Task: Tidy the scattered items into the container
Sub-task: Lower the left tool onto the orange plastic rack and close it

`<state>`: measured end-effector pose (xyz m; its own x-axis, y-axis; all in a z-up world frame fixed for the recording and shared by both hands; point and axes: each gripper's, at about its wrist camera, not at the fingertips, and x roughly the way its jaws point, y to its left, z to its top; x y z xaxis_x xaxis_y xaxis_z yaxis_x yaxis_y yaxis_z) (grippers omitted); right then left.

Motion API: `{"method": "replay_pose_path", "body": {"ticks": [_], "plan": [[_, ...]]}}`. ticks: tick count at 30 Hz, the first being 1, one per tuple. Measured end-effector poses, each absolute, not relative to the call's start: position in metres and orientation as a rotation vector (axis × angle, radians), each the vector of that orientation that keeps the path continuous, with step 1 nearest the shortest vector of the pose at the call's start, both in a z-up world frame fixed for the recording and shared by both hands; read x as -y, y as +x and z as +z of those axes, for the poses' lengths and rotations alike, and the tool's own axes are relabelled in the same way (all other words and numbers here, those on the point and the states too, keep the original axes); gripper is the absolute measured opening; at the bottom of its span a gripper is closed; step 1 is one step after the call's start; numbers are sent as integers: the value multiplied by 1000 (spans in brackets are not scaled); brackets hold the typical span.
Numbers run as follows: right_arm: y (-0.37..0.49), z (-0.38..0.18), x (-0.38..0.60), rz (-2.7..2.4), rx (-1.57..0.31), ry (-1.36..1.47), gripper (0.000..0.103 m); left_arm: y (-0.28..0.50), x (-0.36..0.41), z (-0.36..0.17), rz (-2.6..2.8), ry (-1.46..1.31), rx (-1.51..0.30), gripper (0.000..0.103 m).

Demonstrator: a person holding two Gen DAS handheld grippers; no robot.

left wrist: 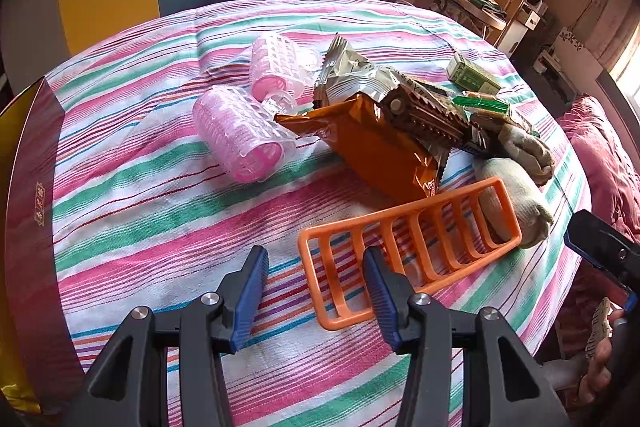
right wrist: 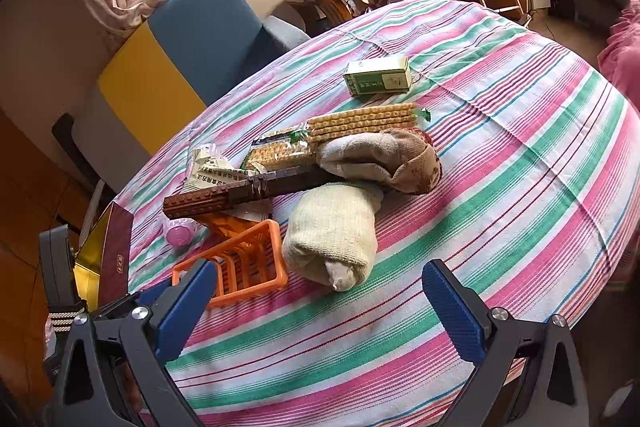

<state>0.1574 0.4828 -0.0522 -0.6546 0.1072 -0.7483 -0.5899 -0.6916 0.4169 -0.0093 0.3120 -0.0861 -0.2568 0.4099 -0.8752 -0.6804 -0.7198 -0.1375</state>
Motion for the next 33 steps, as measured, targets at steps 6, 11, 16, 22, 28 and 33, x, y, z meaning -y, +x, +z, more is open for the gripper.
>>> {"method": "replay_pose_path", "body": {"ticks": [6, 11, 16, 22, 28, 33], "plan": [[154, -49, -486, 2389, -963, -999, 103, 1, -288, -85, 2018, -1310, -342, 50], [153, -49, -486, 2384, -958, -1002, 103, 17, -258, -82, 2018, -1329, -335, 50], [157, -54, -485, 2362, -952, -1016, 103, 34, -228, -75, 2000, -1305, -326, 50], [157, -59, -478, 2334, -867, -1046, 103, 42, -209, -49, 1956, -1162, -285, 63], [154, -63, -472, 2323, -770, -1076, 103, 42, -244, -41, 1856, -1049, -397, 63], [153, -69, -473, 2315, -743, -1098, 103, 37, -276, -57, 1799, -1045, -531, 62]]}}
